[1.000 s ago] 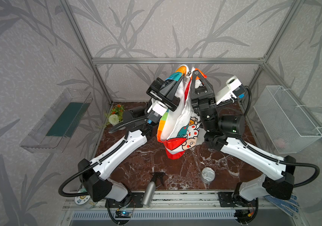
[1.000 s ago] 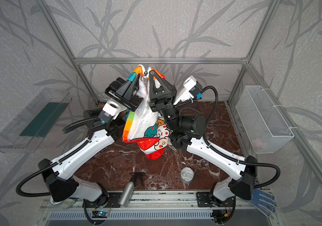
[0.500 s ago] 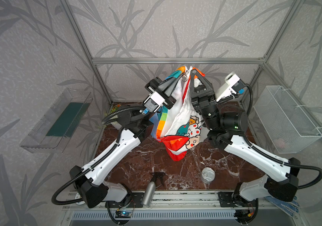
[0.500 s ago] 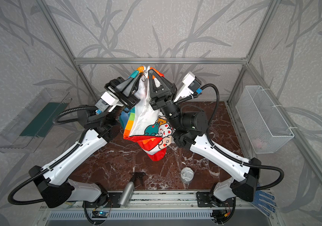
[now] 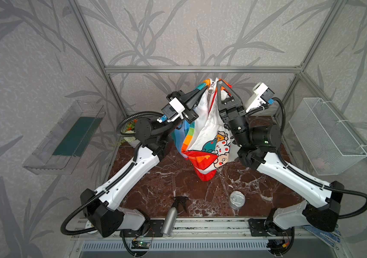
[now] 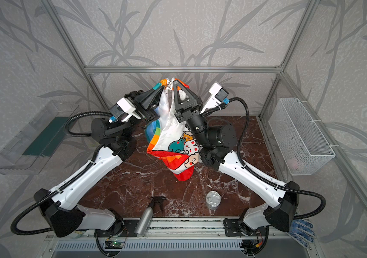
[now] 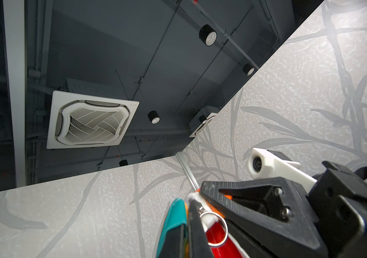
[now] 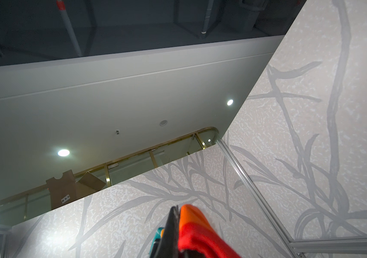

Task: Zip up the jacket
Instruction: 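Lower the held jacket toward the table with both grippers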

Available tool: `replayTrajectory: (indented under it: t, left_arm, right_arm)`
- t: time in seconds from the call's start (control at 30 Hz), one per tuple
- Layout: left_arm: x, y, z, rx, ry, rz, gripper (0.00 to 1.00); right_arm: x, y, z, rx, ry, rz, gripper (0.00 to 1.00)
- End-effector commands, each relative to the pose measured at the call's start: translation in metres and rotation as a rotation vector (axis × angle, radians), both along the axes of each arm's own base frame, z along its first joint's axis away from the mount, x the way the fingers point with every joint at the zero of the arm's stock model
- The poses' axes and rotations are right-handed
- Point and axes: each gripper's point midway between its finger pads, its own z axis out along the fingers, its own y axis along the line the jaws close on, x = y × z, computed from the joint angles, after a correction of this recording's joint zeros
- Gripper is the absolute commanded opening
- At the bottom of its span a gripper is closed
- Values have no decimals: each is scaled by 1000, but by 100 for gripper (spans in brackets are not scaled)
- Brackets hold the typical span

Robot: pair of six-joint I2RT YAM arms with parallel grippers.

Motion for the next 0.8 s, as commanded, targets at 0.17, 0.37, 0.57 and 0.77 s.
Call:
replayTrajectory:
  t: [0.17, 0.37, 0.57, 0.77]
  left_arm:
    - [9, 28, 6, -91, 50, -1, 0]
    - [72, 24, -31, -119, 175, 16, 0]
    - [114, 17, -101, -100, 336, 79, 0]
    - [121, 26, -166, -130, 481, 92, 0]
  right_arm:
    - [-1, -63, 25, 190, -50, -73, 0]
    - [57, -74, -19, 176, 60, -121, 0]
    - [114, -80, -92, 154, 213, -125, 0]
    - [140, -76, -180, 120, 380, -121, 0]
